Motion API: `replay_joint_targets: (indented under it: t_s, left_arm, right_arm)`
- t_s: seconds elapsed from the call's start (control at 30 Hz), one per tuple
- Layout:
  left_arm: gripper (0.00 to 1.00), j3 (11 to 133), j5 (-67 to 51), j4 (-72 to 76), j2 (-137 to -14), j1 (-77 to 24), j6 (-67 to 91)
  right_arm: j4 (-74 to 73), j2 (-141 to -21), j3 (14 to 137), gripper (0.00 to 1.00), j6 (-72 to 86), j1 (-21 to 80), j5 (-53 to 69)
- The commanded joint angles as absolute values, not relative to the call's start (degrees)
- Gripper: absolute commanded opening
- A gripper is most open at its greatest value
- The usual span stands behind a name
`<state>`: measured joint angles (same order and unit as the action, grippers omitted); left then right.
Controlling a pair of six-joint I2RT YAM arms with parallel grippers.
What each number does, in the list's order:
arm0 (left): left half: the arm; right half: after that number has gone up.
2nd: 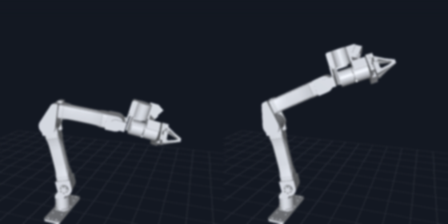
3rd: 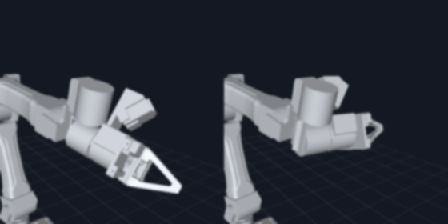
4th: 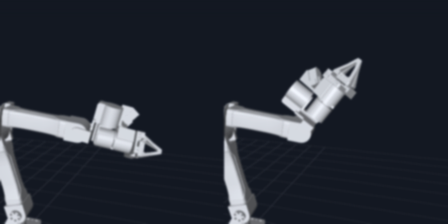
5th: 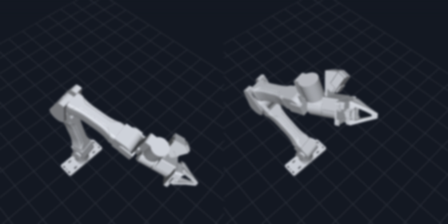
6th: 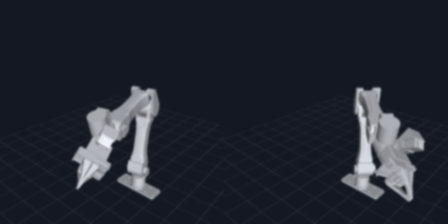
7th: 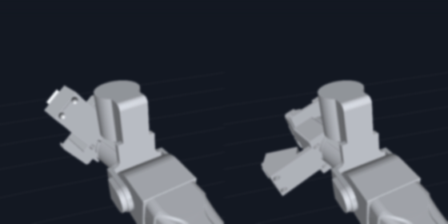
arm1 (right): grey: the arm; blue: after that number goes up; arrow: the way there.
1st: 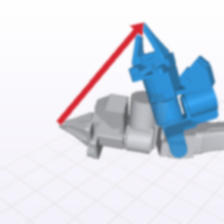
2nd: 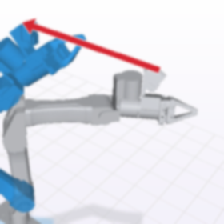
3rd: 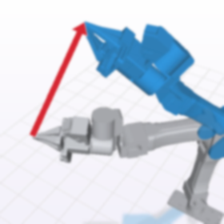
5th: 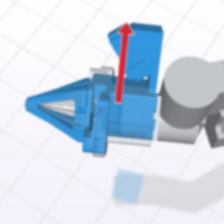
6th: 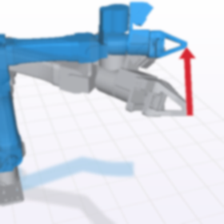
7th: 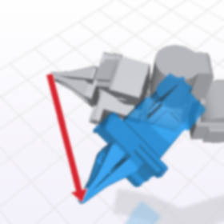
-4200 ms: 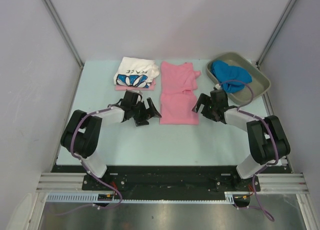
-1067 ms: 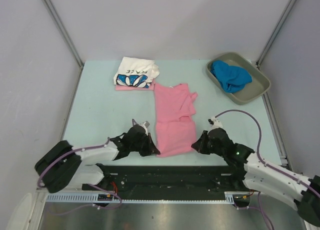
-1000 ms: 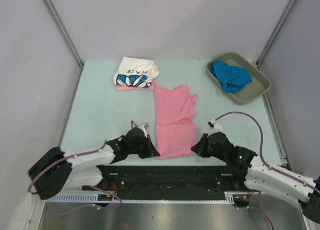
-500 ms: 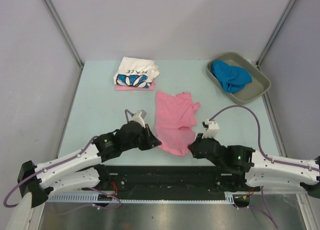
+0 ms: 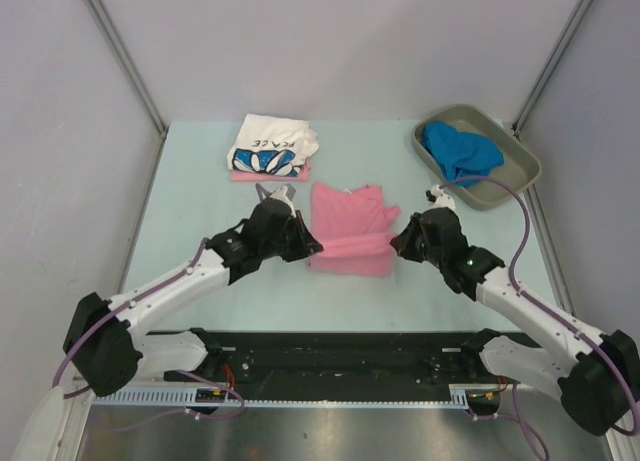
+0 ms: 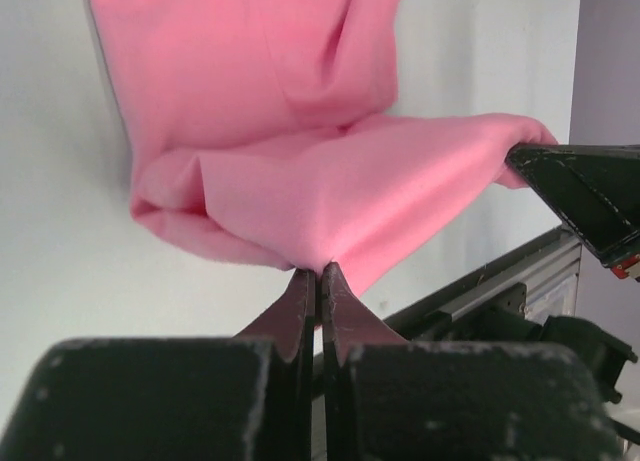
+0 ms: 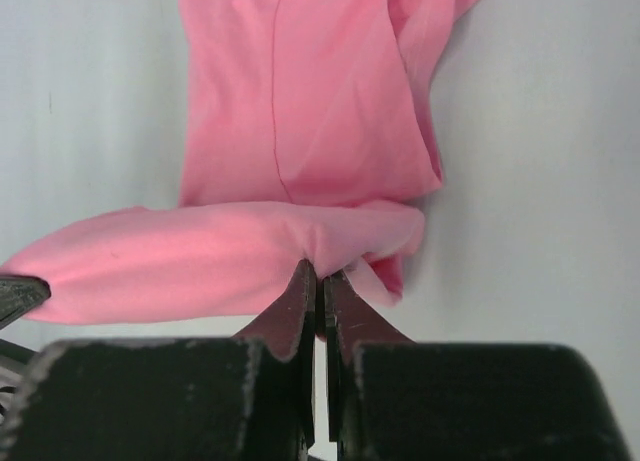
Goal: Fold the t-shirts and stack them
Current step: Fold the tshirt
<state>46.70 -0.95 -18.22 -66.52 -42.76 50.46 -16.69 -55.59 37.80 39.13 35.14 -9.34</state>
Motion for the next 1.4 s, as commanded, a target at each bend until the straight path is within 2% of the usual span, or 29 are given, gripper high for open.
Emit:
replay_joint_targets:
  t_s: [0.0, 0.37, 0.7, 0.97, 1.0, 1.03, 1.07, 1.1, 1.2, 1.37]
  left_arm:
    - [0.0, 53.2, -5.7, -14.7, -72.7, -37.9, 45.2]
    - [0.0, 65.6, -13.8, -11.2, -88.1, -29.9, 42.5]
    - [0.0, 73.6, -19.4, -7.9, -103.4, -24.9, 43.2]
    - [0.0, 81.2, -20.8, -7.0, -112.5, -19.6, 44.3]
    - [0.08, 83.3, -20.8, -7.0, -114.5, -19.2, 44.7]
    - [0.26, 84.0, -20.8, -6.2, -115.2, -18.6, 45.1]
    - [0.49, 84.9, -20.2, -5.5, -115.8, -17.6, 45.4]
    - [0.99, 86.2, -20.0, -4.8, -116.4, -17.1, 45.9]
    - [1.0, 85.9, -18.5, -4.0, -115.2, -16.3, 44.6]
    - [1.0, 78.9, -16.8, -5.4, -104.6, -20.2, 41.9]
  right_arm:
    - [-8.4, -61.3, 43.8, 0.0, 34.5, 30.3, -0.7]
    - [-2.4, -78.6, 55.0, 0.0, 34.4, 22.9, 8.3]
    - [3.6, -93.5, 59.1, 0.0, 36.8, 18.8, 12.0]
    - [7.1, -106.4, 68.7, 0.0, 39.3, 15.5, 13.9]
    - [7.1, -107.8, 70.4, 0.1, 39.3, 15.3, 13.9]
    - [6.9, -110.8, 73.4, 0.31, 39.2, 14.9, 13.5]
    - [6.9, -112.0, 74.8, 0.76, 39.3, 14.7, 13.1]
    - [7.2, -112.8, 75.5, 0.99, 38.9, 14.5, 12.3]
    - [8.1, -111.3, 75.9, 1.0, 35.7, 14.8, 8.7]
    - [0.2, -104.1, 75.6, 1.0, 29.6, 18.7, -1.7]
